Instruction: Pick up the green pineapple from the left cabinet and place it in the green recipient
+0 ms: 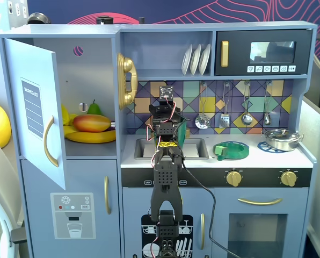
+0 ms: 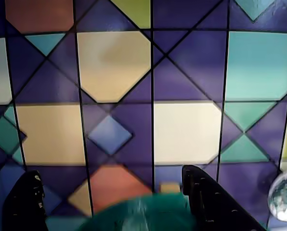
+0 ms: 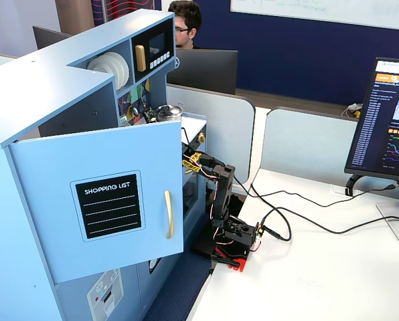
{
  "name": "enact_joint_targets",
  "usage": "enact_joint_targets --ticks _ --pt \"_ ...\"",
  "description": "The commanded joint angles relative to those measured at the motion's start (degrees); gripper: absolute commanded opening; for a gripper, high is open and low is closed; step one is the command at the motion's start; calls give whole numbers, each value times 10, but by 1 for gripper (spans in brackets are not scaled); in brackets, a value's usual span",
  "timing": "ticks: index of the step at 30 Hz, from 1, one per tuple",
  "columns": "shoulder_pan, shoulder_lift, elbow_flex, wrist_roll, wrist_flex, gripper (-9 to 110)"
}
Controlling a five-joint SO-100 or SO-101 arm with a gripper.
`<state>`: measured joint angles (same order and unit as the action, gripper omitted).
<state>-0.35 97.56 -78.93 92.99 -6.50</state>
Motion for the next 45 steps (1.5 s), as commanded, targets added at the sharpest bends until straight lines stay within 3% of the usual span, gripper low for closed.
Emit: enact_joint_targets --ticks 1,11,20,37,45 --pt "6 108 -59 11 35 30" --pt "5 510 -412 -4 -49 29" --pt "40 732 -664 -7 -156 28" --pt "50 845 -921 -4 -309 20" --pt "44 846 -927 -30 -521 21"
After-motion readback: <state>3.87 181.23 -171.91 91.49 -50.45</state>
